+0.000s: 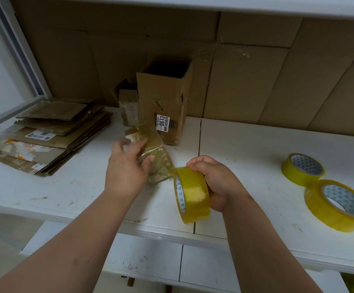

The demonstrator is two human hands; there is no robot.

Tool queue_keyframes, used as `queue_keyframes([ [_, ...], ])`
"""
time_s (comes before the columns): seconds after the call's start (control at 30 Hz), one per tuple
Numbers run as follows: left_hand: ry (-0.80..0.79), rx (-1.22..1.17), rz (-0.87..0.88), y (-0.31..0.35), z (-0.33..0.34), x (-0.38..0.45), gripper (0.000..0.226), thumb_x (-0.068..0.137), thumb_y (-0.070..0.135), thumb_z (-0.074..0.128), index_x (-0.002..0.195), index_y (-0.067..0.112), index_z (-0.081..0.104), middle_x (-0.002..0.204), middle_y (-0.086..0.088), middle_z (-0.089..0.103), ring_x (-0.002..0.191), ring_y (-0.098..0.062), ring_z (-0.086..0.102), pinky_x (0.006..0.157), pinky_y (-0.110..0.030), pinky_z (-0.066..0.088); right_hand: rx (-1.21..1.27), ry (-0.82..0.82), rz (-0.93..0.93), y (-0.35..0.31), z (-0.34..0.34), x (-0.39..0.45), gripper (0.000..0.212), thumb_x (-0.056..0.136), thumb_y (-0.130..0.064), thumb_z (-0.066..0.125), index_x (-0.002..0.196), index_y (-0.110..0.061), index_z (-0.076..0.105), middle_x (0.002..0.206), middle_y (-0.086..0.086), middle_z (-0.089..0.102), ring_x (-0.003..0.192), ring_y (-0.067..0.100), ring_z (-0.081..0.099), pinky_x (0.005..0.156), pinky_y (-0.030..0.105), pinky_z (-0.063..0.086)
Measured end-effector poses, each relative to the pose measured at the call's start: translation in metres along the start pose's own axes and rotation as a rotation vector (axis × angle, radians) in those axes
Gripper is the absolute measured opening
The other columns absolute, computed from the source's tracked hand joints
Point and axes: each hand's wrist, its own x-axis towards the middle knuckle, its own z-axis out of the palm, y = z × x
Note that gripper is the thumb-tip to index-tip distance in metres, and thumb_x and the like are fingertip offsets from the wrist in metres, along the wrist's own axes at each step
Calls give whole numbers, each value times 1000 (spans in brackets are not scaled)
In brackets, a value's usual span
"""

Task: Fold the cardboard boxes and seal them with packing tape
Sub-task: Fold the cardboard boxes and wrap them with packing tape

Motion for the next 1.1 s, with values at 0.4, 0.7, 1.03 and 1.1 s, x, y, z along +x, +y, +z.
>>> queue_keyframes([
  [0.4, -70, 331, 400, 4, -5, 5, 37, 87, 36, 73, 124, 32, 69, 127, 4, 63, 91, -23, 69, 69, -34, 55, 13, -26, -93, -4, -15, -10, 11, 94, -13, 59, 87, -17, 67, 79, 4, 65, 68, 19, 61, 57, 30, 51],
  [0.7, -306, 332, 241, -5, 0, 19, 67, 96, 41, 57, 154, 39, 24, 156, 9, 30, 128, -23, 44, 100, -38, 37, -15, -41, -85, -1, -12, -13, 15, 93, -13, 61, 82, -20, 68, 81, 4, 66, 72, 22, 61, 62, 34, 50],
  [1.03, -134, -87, 288, 42, -22, -12, 38, 82, 43, 55, 114, 27, 67, 123, 17, 55, 123, -14, 50, 107, -46, 34, -37, -60, -133, 1, -6, -14, 14, 93, -14, 61, 84, -21, 69, 87, 7, 64, 78, 26, 59, 65, 36, 47],
  [1.1, -217, -118, 268, 51, -24, -14, 30, 83, 44, 60, 104, 26, 71, 116, 17, 60, 118, -12, 55, 105, -49, 38, -29, -63, -145, 1, -4, -15, 14, 93, -13, 61, 83, -20, 69, 87, 10, 64, 80, 28, 57, 70, 40, 45],
])
